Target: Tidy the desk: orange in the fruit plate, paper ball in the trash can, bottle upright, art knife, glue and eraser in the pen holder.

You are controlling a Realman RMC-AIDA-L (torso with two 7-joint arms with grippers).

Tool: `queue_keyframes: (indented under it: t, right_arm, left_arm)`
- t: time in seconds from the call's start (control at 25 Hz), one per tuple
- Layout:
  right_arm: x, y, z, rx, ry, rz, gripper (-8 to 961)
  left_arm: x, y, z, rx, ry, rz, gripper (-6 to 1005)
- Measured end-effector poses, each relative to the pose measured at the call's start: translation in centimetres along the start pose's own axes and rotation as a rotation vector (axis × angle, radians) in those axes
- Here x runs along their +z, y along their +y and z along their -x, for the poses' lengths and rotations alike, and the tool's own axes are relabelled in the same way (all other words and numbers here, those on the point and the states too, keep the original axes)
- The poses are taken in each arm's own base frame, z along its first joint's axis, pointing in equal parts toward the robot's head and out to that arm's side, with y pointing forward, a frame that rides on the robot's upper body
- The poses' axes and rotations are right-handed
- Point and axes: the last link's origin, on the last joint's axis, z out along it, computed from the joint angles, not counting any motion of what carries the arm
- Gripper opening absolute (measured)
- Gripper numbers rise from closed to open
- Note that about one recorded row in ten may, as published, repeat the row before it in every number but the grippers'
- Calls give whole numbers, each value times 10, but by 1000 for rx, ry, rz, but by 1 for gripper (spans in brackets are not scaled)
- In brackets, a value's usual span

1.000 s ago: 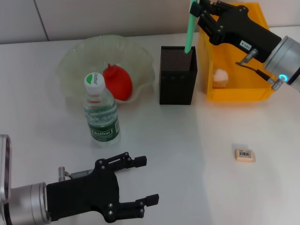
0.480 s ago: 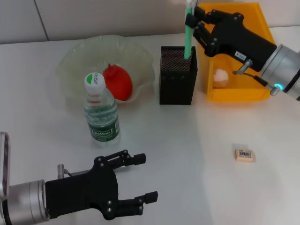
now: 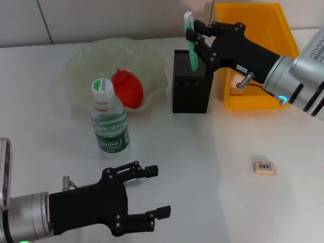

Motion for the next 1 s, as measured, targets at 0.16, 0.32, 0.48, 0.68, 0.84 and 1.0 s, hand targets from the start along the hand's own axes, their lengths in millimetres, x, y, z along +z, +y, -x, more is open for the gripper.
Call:
queue_keyframes:
  t: [0.16,0.32,0.48,0.68,0.84,1.0]
  right_arm:
    - [2,0,-3,4,20,-11,173]
    - [0,2,-7,14,29,-12,173]
    - [-3,2,-9,45,30,-23,284]
    - [-11,-3,-3,123,4,-19,491]
    - [-31,-18,19,234,2,13,558]
    - [-41,-26,49,231,40,83,625]
  left_arm:
    - [0,0,0,-11,0,3,814]
    - [1,1,0,-23,0,5,814]
    - [1,2,1,-25,1,5,813]
    - [0,3,1,-28,1,5,813]
    - [0,4,1,-29,4,7,813]
    - [0,4,1,-29,4,7,813]
